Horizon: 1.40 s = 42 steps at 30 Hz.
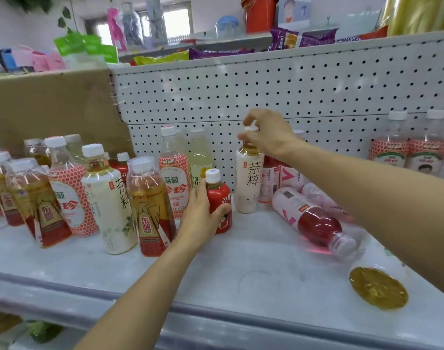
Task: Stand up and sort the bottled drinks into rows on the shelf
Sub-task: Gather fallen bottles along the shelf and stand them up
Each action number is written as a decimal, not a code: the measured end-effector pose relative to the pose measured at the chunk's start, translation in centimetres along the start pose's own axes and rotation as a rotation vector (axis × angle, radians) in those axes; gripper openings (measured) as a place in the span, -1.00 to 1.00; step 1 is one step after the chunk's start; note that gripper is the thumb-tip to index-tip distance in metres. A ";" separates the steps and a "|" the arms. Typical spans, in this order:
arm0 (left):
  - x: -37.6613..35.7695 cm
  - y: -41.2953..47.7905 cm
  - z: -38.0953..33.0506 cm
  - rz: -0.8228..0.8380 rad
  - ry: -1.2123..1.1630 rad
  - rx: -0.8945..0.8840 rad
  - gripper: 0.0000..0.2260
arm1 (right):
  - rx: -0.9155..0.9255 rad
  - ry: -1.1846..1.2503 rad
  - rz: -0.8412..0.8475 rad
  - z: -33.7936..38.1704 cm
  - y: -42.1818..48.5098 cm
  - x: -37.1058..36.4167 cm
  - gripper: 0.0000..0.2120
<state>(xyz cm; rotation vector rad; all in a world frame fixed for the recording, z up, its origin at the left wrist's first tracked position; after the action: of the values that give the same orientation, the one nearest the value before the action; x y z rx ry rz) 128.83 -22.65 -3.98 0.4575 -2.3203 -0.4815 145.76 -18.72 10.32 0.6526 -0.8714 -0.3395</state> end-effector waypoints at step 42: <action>-6.7 2.2 -9.0 0.262 -0.277 -0.155 -0.53 | -0.389 -0.357 0.309 -16.7 -9.9 13.4 -0.70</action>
<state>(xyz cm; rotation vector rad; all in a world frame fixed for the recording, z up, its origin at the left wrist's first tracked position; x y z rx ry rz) 139.34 -19.61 -0.78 0.0090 -2.5346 -0.6208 166.99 -26.84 4.01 0.0901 -1.1892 -0.3381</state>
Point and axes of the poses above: each hand's wrist, its own y-axis towards the middle knuckle, its own x-axis out of the back of the hand, z = x × y, the point moved 3 cm from there along y, towards the middle knuckle, and after that the axes turned 11 degrees about -z, right-handed, at the moved point
